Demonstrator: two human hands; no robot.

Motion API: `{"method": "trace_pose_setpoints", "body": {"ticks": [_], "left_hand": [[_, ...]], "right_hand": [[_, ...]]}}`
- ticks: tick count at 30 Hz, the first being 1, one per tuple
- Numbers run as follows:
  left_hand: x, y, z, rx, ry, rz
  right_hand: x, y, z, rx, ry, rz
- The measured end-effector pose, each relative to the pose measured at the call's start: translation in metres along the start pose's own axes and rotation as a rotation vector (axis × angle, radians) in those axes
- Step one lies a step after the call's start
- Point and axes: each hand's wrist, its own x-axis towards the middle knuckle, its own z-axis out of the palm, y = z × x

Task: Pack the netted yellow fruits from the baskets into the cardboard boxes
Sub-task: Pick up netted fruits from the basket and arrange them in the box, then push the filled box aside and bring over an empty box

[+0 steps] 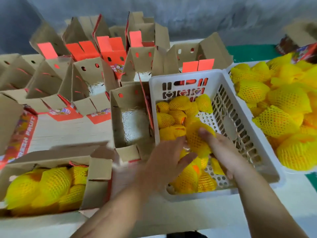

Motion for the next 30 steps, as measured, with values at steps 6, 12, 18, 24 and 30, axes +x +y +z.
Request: {"method": "trace_pose_setpoints", "body": {"ticks": [6, 12, 18, 24, 30], "left_hand": [[-0.094, -0.009, -0.030, -0.528, 0.297, -0.132], [-0.183, -0.078, -0.108, -0.449, 0.346, -0.254], [-0.280, -0.169, -0.181, -0.123, 0.457, -0.330], [-0.351, -0.255, -0.200, -0.068, 0.440, -0.732], [-0.358, -0.289, -0.197, -0.301, 0.408, -0.651]], "right_hand": [[-0.069, -0.013, 0.080, 0.206, -0.138, -0.135], [-0.107, -0.032, 0.229, 0.382, -0.118, -0.211], [-0.130, -0.044, 0.349, -0.053, 0.173, -0.473], [-0.121, -0.016, 0.403, -0.871, 0.173, -0.181], [-0.111, -0.018, 0.398, -1.145, 0.075, -0.102]]}}
